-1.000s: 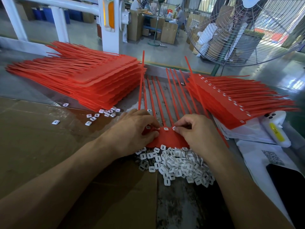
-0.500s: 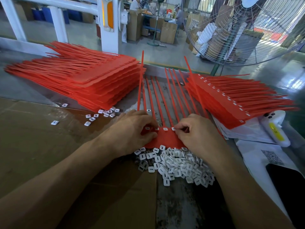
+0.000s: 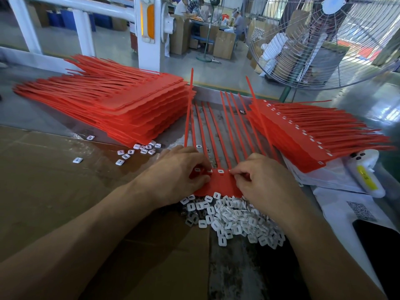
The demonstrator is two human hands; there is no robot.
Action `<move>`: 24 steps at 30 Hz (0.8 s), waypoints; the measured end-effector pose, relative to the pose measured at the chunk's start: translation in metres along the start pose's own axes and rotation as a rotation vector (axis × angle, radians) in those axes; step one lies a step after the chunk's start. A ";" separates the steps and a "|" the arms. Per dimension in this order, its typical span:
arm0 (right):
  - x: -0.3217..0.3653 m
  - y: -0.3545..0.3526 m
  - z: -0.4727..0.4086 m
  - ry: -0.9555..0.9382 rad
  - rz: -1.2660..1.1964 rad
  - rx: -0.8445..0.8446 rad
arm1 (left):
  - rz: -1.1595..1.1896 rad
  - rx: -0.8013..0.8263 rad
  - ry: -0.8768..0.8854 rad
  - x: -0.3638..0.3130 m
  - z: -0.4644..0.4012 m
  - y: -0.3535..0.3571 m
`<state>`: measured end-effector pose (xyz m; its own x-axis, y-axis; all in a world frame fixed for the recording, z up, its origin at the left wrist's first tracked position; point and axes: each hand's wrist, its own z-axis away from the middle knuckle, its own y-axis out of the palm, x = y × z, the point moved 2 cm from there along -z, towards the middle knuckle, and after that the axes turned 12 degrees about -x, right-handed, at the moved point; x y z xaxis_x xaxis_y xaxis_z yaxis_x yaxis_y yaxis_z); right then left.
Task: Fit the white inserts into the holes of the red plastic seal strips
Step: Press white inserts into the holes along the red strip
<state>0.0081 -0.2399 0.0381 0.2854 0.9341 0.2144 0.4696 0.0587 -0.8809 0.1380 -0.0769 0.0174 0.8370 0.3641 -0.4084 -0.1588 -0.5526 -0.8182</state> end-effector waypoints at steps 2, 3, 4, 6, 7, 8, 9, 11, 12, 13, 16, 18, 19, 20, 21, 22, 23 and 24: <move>0.000 0.001 0.000 -0.001 -0.003 0.007 | 0.001 0.000 0.002 0.001 0.000 0.000; 0.000 0.001 0.000 0.000 -0.004 0.009 | 0.004 0.001 0.002 0.001 0.000 0.000; 0.000 0.002 0.000 0.002 -0.004 0.012 | 0.008 0.003 0.003 0.001 0.000 0.000; -0.001 0.001 -0.001 0.012 -0.009 0.023 | 0.010 0.002 0.008 0.000 0.001 0.000; -0.002 0.001 -0.001 0.016 -0.010 0.026 | 0.008 0.000 0.009 0.000 0.001 0.000; -0.002 0.002 -0.001 0.018 -0.009 0.030 | 0.008 -0.001 0.007 0.001 0.001 0.000; -0.002 0.002 -0.001 0.016 -0.005 0.034 | 0.009 -0.001 0.006 0.001 0.001 0.000; -0.002 0.003 -0.001 0.014 0.012 0.044 | 0.011 -0.001 0.007 0.001 0.001 0.001; -0.001 0.003 -0.002 0.014 0.026 0.047 | 0.012 -0.001 0.005 0.001 0.002 0.001; 0.000 0.004 -0.002 0.011 0.043 0.049 | 0.011 -0.003 0.004 0.002 0.002 0.002; 0.002 0.005 -0.006 0.007 0.084 0.056 | 0.007 -0.007 0.006 0.002 0.002 0.002; 0.004 0.005 -0.006 0.011 0.108 0.061 | 0.006 -0.005 0.012 0.001 0.001 0.002; 0.005 0.006 -0.005 0.011 0.116 0.059 | 0.005 -0.004 0.016 0.001 0.001 0.002; 0.006 0.007 -0.004 0.008 0.115 0.054 | 0.004 -0.002 0.019 0.001 0.001 0.001; 0.005 0.007 -0.002 0.006 0.102 0.051 | 0.003 0.000 0.021 0.000 0.001 0.001; 0.004 0.007 0.000 0.006 0.079 0.051 | -0.001 0.001 0.024 0.000 0.001 0.001; 0.003 0.006 0.001 0.007 0.052 0.055 | -0.006 0.001 0.028 0.001 0.001 0.001; 0.002 0.006 0.001 0.010 0.025 0.060 | -0.010 0.002 0.031 0.001 0.001 0.001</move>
<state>0.0103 -0.2369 0.0328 0.3052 0.9319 0.1960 0.4117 0.0565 -0.9096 0.1383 -0.0767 0.0155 0.8544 0.3467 -0.3872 -0.1511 -0.5472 -0.8233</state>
